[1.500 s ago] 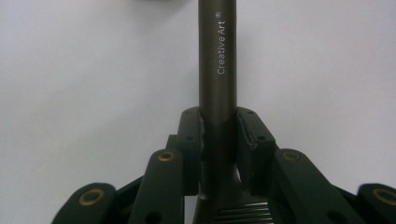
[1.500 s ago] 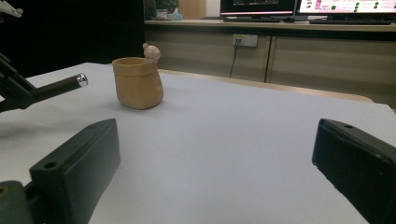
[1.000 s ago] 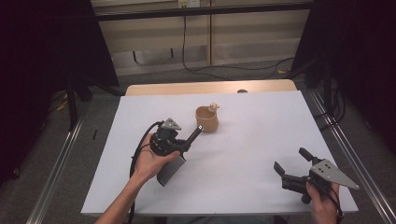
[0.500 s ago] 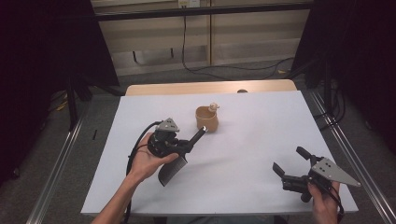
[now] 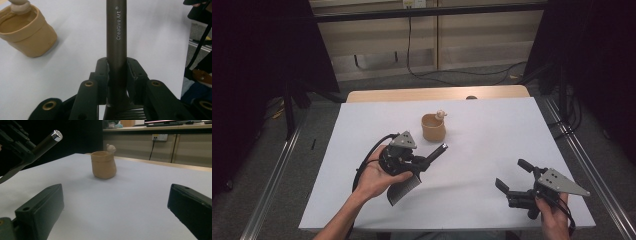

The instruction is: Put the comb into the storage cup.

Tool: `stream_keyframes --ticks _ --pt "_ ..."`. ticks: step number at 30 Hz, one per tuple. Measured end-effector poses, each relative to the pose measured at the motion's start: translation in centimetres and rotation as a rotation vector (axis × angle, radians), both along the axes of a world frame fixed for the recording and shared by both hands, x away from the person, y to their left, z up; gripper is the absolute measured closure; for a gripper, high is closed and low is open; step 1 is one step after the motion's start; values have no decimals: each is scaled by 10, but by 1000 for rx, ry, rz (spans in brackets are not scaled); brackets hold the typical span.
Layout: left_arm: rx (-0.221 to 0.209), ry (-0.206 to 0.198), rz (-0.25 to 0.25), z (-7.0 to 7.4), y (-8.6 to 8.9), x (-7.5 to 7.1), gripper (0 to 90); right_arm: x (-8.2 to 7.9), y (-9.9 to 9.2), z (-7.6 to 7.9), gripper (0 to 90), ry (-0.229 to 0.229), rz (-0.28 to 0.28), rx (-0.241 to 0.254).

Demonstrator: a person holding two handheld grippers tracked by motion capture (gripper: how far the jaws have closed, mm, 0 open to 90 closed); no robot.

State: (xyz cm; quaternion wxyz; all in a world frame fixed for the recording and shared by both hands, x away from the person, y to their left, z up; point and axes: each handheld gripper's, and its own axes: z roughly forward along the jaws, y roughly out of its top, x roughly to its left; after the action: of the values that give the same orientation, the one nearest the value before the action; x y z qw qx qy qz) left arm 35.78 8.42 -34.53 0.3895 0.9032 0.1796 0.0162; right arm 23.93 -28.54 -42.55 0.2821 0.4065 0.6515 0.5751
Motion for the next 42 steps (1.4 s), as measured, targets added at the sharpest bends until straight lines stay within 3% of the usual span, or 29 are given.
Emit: stream_keyframes --ticks 2,5,8,11,14,18,22,31,34,36,42 --pt "14 5 -7 2 -6 5 732 2 2 2 25 17 -8 -9" --pt "57 -20 -29 8 -17 11 732 9 6 4 22 22 9 -29" --pt "56 -30 -58 11 -26 12 733 14 10 6 6 26 53 -16" --pt "85 -34 -93 7 -36 9 733 18 15 8 26 52 59 -44" --pt "83 -24 -101 3 -41 8 733 21 20 14 22 53 83 -64" --pt "90 -25 -102 3 -42 7 733 28 27 26 21 74 162 -124" --pt "138 -11 -119 -2 -40 7 733 32 34 29 13 101 194 -160" --pt "164 8 -111 -6 -39 9 733 50 53 35 22 229 383 -199" --pt "183 12 -113 -9 -39 9 733 55 61 38 21 235 406 -233" --pt "184 29 -115 -9 -40 9 733 57 65 40 21 258 414 -252" --pt "222 19 -127 -10 -45 8 733 67 71 44 33 319 479 -303"
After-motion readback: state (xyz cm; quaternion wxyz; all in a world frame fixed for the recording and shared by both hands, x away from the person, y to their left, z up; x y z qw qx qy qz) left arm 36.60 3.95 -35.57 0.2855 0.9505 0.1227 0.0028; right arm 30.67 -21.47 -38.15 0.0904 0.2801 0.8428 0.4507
